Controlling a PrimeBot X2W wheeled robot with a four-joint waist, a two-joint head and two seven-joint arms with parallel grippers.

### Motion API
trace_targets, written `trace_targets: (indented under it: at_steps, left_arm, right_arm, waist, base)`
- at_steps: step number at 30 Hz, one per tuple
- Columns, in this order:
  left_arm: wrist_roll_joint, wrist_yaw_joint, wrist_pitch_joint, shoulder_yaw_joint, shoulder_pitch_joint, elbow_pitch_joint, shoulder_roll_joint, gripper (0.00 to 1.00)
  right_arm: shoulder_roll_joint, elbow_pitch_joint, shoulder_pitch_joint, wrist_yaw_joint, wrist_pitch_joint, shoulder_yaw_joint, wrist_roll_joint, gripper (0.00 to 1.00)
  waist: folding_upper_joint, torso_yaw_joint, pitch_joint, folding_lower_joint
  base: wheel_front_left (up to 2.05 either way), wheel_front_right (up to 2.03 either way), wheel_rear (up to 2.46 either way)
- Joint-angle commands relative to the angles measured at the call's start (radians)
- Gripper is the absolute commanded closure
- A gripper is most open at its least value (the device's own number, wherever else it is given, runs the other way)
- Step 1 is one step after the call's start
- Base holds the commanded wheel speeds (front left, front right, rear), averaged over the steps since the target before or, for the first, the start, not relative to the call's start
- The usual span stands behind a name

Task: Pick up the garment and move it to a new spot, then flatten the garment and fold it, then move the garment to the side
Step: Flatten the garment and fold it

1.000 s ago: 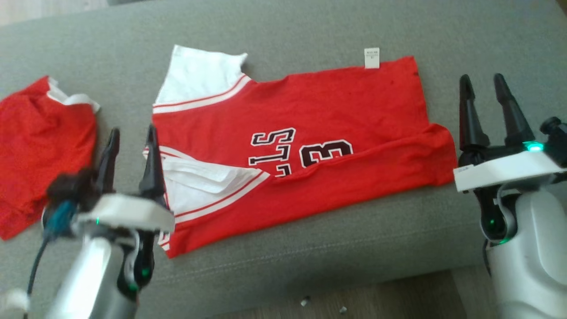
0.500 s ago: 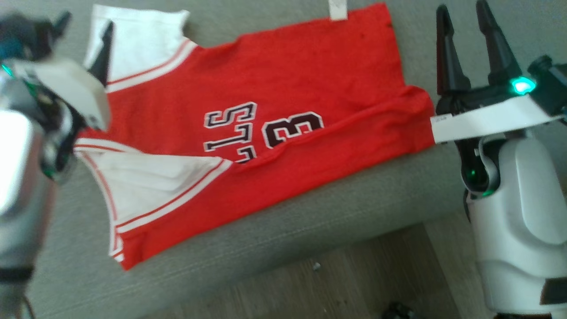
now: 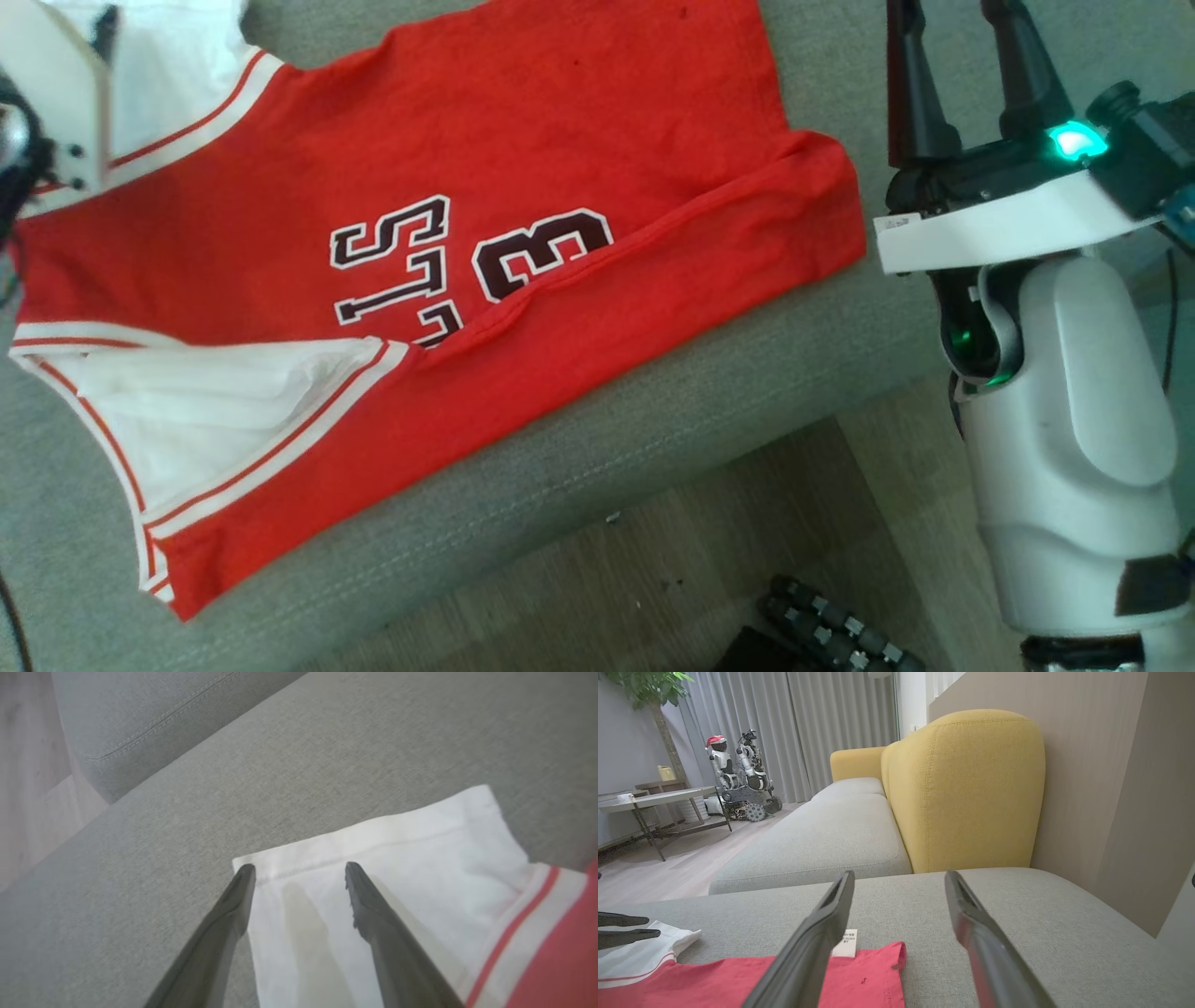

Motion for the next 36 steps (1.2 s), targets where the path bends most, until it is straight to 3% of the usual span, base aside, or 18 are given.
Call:
trace_targets:
  at_steps: [1, 9, 17, 18, 19, 20, 26, 36]
  left_arm:
    - [0.016, 0.003, 0.004, 0.03, -0.065, -0.01, 0.064, 0.0]
    - [0.036, 0.012, -0.001, 0.01, -0.104, 0.081, 0.069, 0.0]
    - [-0.022, -0.02, 0.018, 0.007, -0.149, 0.139, 0.046, 0.0]
    - [-0.028, -0.023, 0.023, 0.004, -0.149, 0.145, 0.041, 0.27]
    - [-0.039, -0.026, 0.028, 0.002, -0.149, 0.149, 0.033, 0.86]
    - [-0.051, -0.029, 0.031, 0.001, -0.148, 0.15, 0.025, 1.0]
    - [-0.075, -0.034, -0.035, -0.001, -0.153, 0.134, 0.002, 1.0]
    - [-0.084, 0.015, -0.258, 0.02, -0.098, 0.04, -0.035, 1.0]
  right_arm:
    - [0.014, -0.031, -0.013, 0.006, -0.011, 0.019, 0.0, 0.0]
    - [0.018, -0.025, -0.021, 0.006, -0.016, 0.027, 0.0, 0.0]
    - [0.013, -0.038, -0.034, 0.006, 0.004, 0.029, -0.01, 0.0]
    - [0.012, -0.039, -0.035, 0.006, 0.006, 0.03, -0.012, 0.0]
    - [0.011, -0.042, -0.036, 0.006, 0.007, 0.029, -0.013, 0.0]
    - [0.01, -0.045, -0.037, 0.006, 0.009, 0.027, -0.014, 0.0]
    - [-0.004, -0.055, -0.038, 0.006, 0.02, 0.012, -0.019, 0.0]
    - [-0.078, -0.002, -0.079, 0.006, 0.107, 0.012, 0.074, 0.0]
  waist:
    - [0.0, -0.005, 0.005, -0.0001]
    - [0.0, -0.015, 0.014, -0.0001]
    - [0.0, -0.014, 0.04, -0.0001]
    - [0.0, -0.012, 0.043, -0.0001]
    - [0.0, -0.01, 0.045, -0.0001]
    - [0.0, -0.007, 0.048, -0.0001]
    - [0.0, 0.024, 0.048, -0.0001]
    - [0.0, 0.118, -0.011, -0.0001]
  base:
    - [0.0, 0.0, 0.0]
    - [0.0, 0.0, 0.0]
    - [0.0, 0.0, 0.0]
    - [0.0, 0.0, 0.0]
    - [0.0, 0.0, 0.0]
    - [0.0, 0.0, 0.0]
    - [0.0, 0.0, 0.0]
    - [0.0, 0.0, 0.0]
